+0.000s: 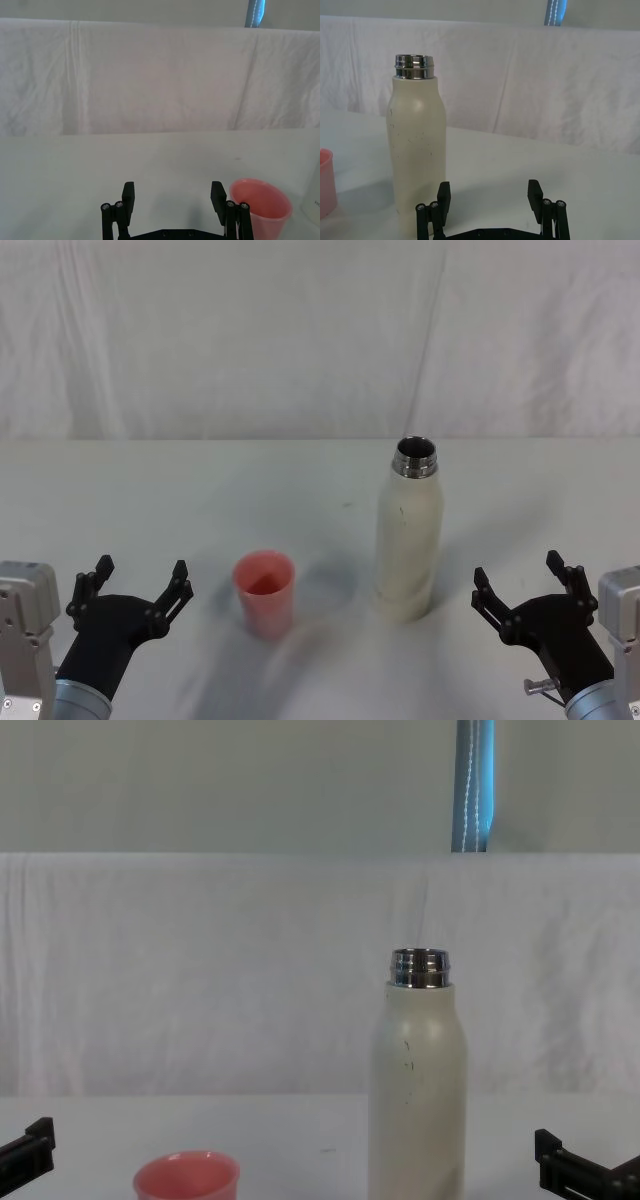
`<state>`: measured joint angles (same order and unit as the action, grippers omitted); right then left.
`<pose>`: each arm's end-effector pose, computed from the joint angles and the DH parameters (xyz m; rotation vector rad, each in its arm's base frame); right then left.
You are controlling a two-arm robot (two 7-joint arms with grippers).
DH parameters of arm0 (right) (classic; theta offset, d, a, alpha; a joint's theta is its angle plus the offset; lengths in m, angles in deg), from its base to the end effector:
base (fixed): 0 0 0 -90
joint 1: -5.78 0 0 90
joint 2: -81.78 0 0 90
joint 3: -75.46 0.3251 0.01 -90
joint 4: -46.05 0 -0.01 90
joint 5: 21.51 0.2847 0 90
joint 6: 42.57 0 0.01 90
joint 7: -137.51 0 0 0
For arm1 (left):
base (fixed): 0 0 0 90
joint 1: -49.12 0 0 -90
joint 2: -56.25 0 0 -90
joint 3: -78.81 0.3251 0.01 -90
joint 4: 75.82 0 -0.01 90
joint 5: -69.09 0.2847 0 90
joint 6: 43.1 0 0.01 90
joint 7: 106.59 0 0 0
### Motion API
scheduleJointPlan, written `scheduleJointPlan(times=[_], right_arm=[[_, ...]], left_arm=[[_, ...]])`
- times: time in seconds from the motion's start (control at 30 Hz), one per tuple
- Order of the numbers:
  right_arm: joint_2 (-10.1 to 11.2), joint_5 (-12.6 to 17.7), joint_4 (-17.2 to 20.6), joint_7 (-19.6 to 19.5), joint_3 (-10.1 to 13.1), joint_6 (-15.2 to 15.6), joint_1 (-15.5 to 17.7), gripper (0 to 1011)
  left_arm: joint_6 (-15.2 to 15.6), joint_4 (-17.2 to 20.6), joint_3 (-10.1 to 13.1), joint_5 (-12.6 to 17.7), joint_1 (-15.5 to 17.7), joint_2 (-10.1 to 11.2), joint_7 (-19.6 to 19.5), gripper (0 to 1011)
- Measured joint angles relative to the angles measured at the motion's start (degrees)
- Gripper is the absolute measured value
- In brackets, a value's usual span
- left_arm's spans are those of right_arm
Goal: Grasp the thermos with one hand and pour water into the cup lid.
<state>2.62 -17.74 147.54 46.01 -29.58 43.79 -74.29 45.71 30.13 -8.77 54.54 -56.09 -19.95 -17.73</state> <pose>0.2368 0.0248 -0.3311 -0.0033 -0.0887 -1.3020 0.2200 0.0484 -0.3181 -0.0382 0.0143 1.4460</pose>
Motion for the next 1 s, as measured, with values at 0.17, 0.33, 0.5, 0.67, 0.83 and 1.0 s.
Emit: scheduleJointPlan(times=[0.17, 0.33, 0.5, 0.67, 0.83, 1.0], right_arm=[[-0.5, 1.2, 0.1, 1.5, 0.8, -0.4, 0.2, 1001], [-1.2, 4.1, 0.5, 4.3, 2.2, -0.3, 0.6, 1001], [-1.4, 5.9, 0.7, 6.8, 3.4, 0.3, 0.5, 1001], [-0.8, 6.3, 0.3, 9.5, 4.0, 0.8, -0.5, 1001], [-0.1, 6.1, -0.2, 11.4, 3.8, 1.0, -1.5, 1001], [0.5, 5.9, -0.7, 13.3, 2.8, 1.1, -2.3, 1001]], left_arm=[[0.0, 0.0, 0.0, 0.0, 0.0, 0.0, 0.0, 1001], [0.0, 0.0, 0.0, 0.0, 0.0, 0.0, 0.0, 1001], [0.0, 0.0, 0.0, 0.0, 0.0, 0.0, 0.0, 1001], [0.0, 0.0, 0.0, 0.0, 0.0, 0.0, 0.0, 1001], [0.0, 0.0, 0.0, 0.0, 0.0, 0.0, 0.0, 1001], [0.0, 0.0, 0.0, 0.0, 0.0, 0.0, 0.0, 1001]])
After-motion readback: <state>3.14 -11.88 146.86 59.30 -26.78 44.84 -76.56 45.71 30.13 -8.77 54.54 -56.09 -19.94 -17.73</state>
